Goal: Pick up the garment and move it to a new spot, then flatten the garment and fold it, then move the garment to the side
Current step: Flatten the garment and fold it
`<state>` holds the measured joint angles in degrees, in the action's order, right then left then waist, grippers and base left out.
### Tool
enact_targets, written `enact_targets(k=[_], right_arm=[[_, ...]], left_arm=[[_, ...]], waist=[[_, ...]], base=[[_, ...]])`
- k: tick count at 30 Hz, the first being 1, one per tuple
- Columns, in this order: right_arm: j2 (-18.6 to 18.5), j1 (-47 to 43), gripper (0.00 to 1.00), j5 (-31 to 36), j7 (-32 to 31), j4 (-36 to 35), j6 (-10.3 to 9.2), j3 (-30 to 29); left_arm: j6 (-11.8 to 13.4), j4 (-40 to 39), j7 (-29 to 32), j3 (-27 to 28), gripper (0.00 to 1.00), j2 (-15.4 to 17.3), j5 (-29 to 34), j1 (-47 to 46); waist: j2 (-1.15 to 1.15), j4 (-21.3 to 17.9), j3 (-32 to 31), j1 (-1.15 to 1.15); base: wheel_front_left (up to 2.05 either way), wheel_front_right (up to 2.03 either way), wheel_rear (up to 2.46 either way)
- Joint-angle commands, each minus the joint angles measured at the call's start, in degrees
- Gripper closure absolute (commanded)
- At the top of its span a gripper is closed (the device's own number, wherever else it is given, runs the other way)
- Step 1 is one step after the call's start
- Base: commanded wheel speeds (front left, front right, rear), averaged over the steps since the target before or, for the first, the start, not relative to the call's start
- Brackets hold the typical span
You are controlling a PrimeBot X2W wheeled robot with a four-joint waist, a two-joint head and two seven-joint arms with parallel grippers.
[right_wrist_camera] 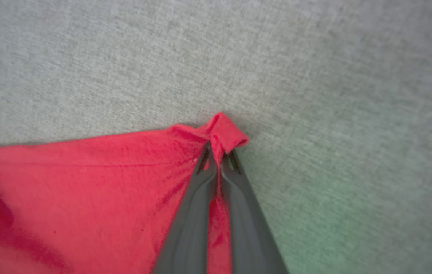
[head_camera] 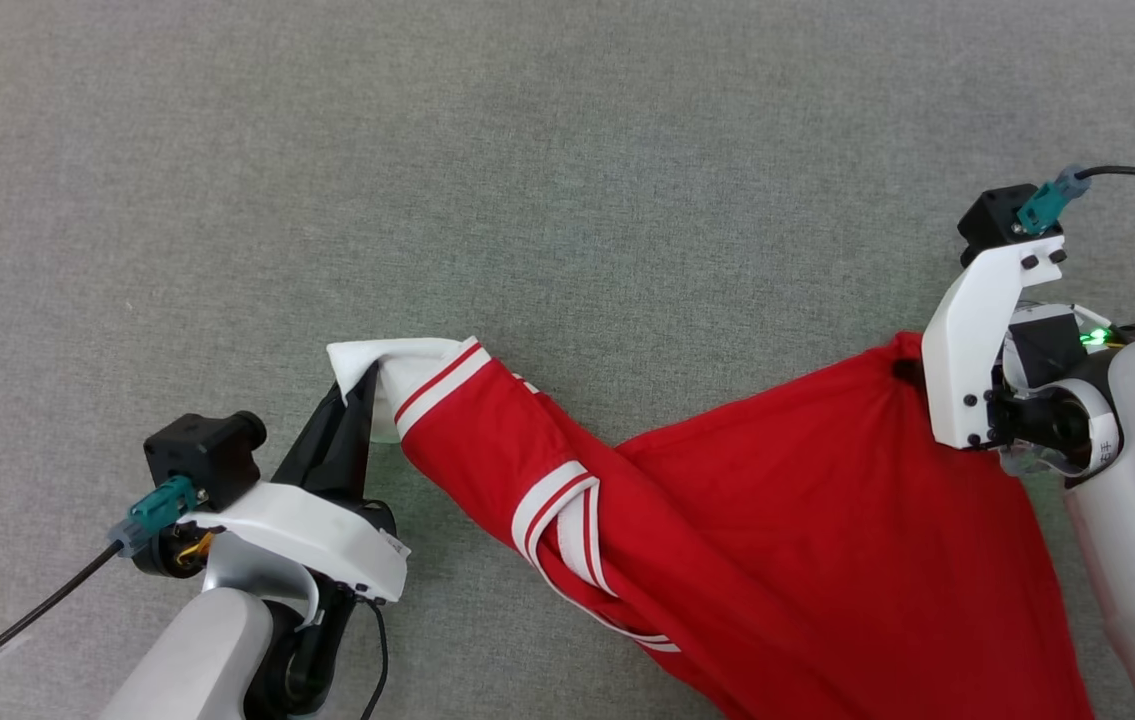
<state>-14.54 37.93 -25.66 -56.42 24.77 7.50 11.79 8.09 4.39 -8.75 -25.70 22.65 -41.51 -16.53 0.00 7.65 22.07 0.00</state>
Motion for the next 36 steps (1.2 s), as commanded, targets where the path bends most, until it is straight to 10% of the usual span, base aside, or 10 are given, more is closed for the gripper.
enact_targets(k=[1,22,36], right_arm=[[1.23,-3.44,1.00,-0.48,-0.39,3.73,-0.02,2.12],[-2.18,3.76,1.00,2.68,22.00,3.69,-0.03,-1.98],[0.26,24.21,1.00,10.03,29.28,6.59,-0.04,-10.34]], left_arm=[[-0.04,0.29,-0.28,-0.02,1.00,-0.16,0.07,-0.55],[-1.41,4.97,2.18,1.64,1.00,3.46,1.64,-12.14],[-5.58,20.72,5.59,2.13,1.00,1.48,4.58,-45.02]], waist=[[0.00,-0.13,-0.39,0.00],[0.00,-5.22,-17.38,0.00],[0.00,-7.21,-5.92,0.00]], base=[[0.00,0.00,0.00],[0.00,0.00,0.00],[0.00,0.00,0.00]])
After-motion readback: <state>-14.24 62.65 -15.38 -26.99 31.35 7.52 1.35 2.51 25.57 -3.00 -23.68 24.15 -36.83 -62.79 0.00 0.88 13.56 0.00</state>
